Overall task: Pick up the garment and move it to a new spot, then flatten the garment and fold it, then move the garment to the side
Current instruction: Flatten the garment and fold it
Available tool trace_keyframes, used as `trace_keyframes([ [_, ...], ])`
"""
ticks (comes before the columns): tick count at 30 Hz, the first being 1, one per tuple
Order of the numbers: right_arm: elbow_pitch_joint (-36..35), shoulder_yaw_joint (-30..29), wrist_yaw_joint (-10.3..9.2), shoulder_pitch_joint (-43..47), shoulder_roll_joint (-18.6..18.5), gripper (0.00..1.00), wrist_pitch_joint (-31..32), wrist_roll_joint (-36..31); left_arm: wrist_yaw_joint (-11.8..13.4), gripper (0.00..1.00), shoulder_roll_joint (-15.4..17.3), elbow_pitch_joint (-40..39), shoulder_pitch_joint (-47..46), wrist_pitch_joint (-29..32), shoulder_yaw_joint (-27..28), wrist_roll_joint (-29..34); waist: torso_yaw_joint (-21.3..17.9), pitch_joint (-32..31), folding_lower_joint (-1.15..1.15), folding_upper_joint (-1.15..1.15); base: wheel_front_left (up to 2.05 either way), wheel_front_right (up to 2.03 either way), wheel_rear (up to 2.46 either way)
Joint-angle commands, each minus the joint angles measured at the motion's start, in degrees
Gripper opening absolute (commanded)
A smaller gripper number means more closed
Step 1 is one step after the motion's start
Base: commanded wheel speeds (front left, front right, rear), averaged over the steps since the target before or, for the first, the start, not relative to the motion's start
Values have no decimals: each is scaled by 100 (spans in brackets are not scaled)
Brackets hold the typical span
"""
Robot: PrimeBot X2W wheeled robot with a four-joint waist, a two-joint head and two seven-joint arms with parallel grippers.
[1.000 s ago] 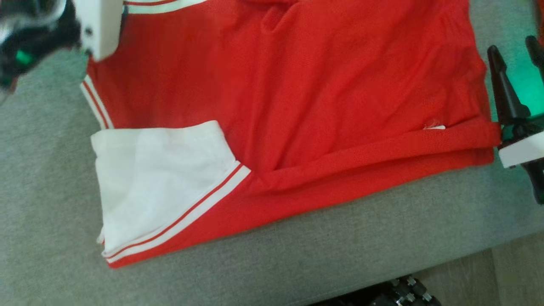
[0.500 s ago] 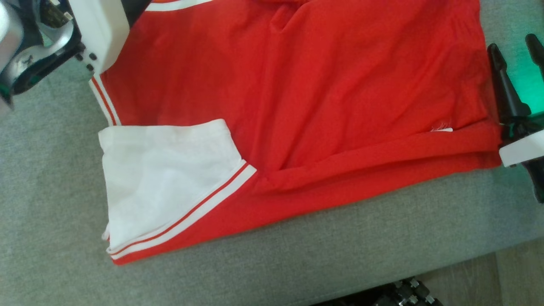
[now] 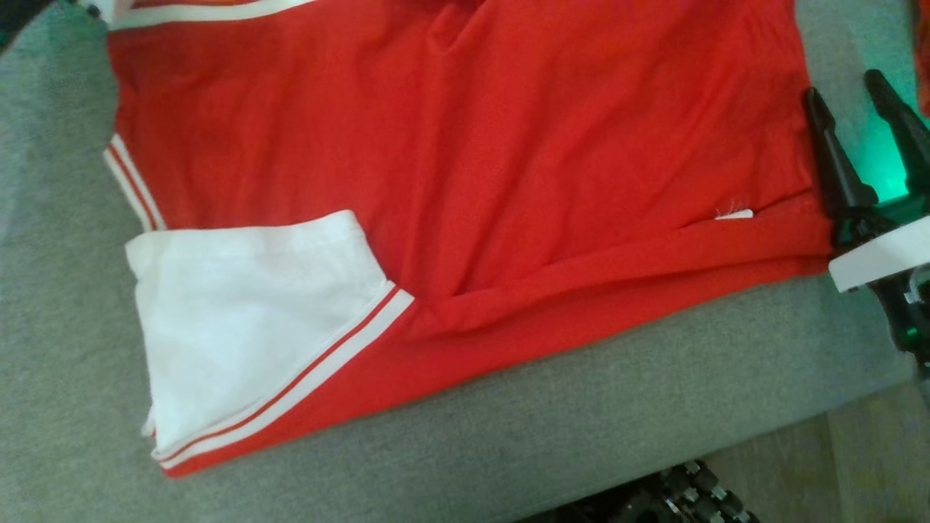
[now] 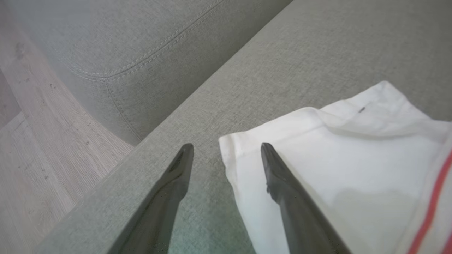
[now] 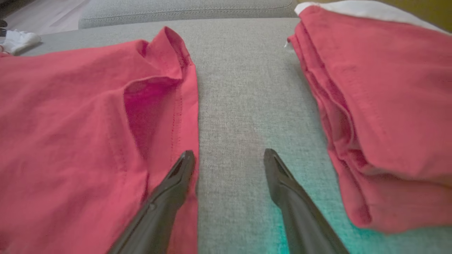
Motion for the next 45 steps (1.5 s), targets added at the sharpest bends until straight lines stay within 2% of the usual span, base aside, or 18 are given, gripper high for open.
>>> trace_keyframes([
  [1, -73, 52, 37, 92, -106, 100, -54, 58, 23, 100, 105, 8, -328, 76, 278, -19, -65, 35, 0, 0, 0, 0, 0],
  [6, 46, 123, 37, 52, -72, 100, -137, 99, 16, 100, 17, 424, -420, 198, 298, -200, -173, 83, 0, 0, 0, 0, 0],
  [13, 145, 193, 37, -24, -86, 100, -228, 149, 7, 100, 28, 619, -417, 650, 151, -449, -246, 130, 0, 0, 0, 0, 0],
  [14, 155, 195, 37, -37, -91, 100, -236, 155, 6, 69, 32, 594, -396, 741, 132, -541, -246, 136, 0, 0, 0, 0, 0],
  [15, 167, 195, 37, -48, -99, 100, -242, 162, 5, 0, 38, 552, -375, 830, 116, -640, -242, 141, 0, 0, 0, 0, 0],
  [18, 193, 151, 37, -119, -157, 100, -259, 190, 3, 0, 133, 257, -369, 1006, 41, -907, -191, 144, 0, 0, 0, 0, 0],
  [23, 77, 105, 37, -304, -220, 100, -246, 308, 2, 0, 225, -32, -463, 612, -14, -829, -113, 108, 0, 0, 0, 0, 0],
  [27, -136, 213, 37, -725, -352, 100, 87, 609, 2, 0, 256, -227, -576, 159, -96, -755, -35, 52, 0, 0, 0, 0, 0],
  [35, -126, 1080, 37, -1883, -954, 100, 1284, 1257, 2, 0, 156, -387, -815, -143, -354, -832, 249, 25, 0, 0, 0, 0, 0],
  [45, 119, 2026, 37, -2620, -1409, 98, 1571, 1633, 1, 0, 77, -419, -1001, -343, -595, -937, 470, 100, 0, 0, 0, 0, 0],
])
